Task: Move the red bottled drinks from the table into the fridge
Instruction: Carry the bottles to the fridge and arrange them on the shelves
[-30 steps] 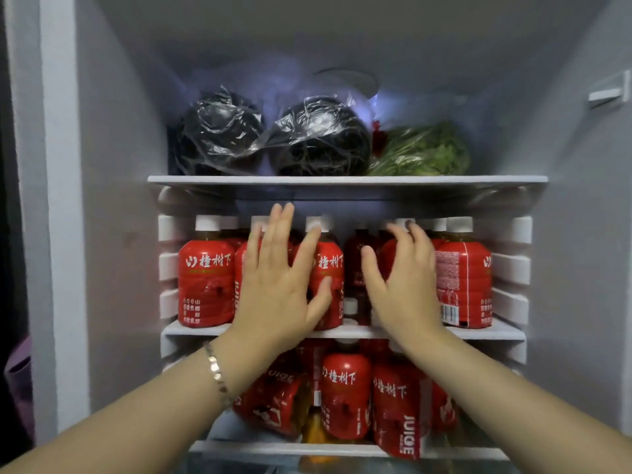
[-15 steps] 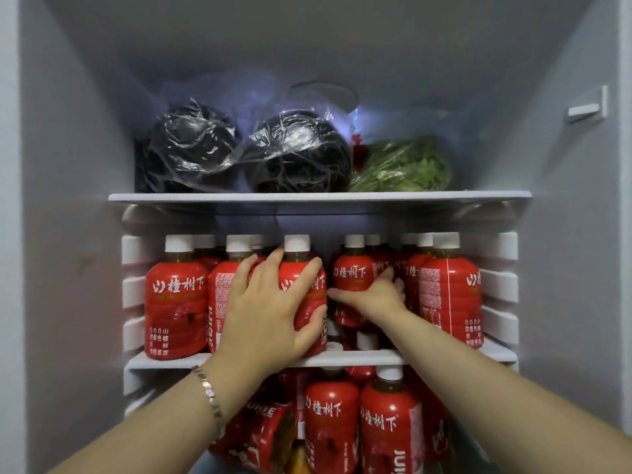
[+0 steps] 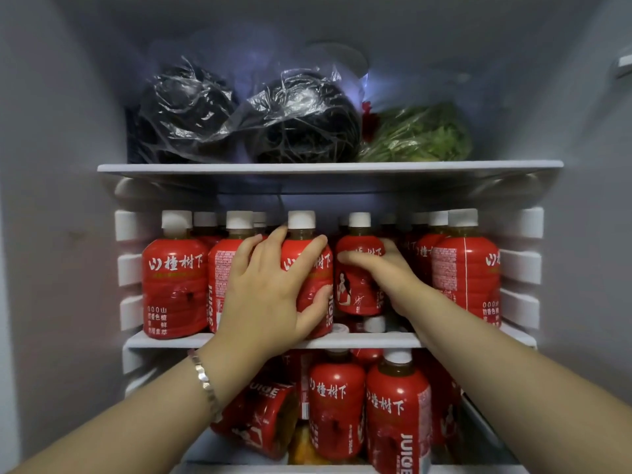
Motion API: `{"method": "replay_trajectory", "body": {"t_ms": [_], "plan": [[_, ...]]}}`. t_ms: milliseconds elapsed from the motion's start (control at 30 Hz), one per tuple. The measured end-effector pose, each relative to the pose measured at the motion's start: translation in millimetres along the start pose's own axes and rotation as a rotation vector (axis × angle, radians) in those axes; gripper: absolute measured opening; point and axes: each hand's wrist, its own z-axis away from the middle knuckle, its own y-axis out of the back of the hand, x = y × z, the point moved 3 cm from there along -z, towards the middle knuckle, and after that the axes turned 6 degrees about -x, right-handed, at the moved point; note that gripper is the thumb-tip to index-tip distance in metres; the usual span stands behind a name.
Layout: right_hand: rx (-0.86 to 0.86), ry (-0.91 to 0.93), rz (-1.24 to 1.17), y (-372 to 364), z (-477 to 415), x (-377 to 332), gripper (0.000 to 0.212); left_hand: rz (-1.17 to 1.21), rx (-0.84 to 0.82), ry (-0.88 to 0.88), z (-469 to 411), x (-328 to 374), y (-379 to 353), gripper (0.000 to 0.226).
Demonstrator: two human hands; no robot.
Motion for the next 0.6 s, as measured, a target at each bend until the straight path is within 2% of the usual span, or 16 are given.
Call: {"method": "replay_trajectory", "body": {"t_ms": [67, 267, 500, 600], "plan": [[0.002, 0.002, 0.003, -0.8, -1.6, 1.3, 0.073, 0.001, 0.014, -0.002, 0.2, 0.4, 0.1, 0.054], [0.039, 0.034, 0.080, -2.7, -5.2, 1.5, 0.070, 0.009, 0.045, -0.012, 0.3, -0.1, 0.3, 0.054], [-0.189, -0.047, 0.157, 0.6, 0.4, 7.5, 0.090, 0.015, 0.061, -0.018, 0.6, 0.0, -0.5, 0.054], [-0.197, -0.052, 0.152, 0.4, -1.9, 9.1, 0.092, 0.013, 0.073, -0.019, 0.4, 0.1, 0.0, 0.054]]}}
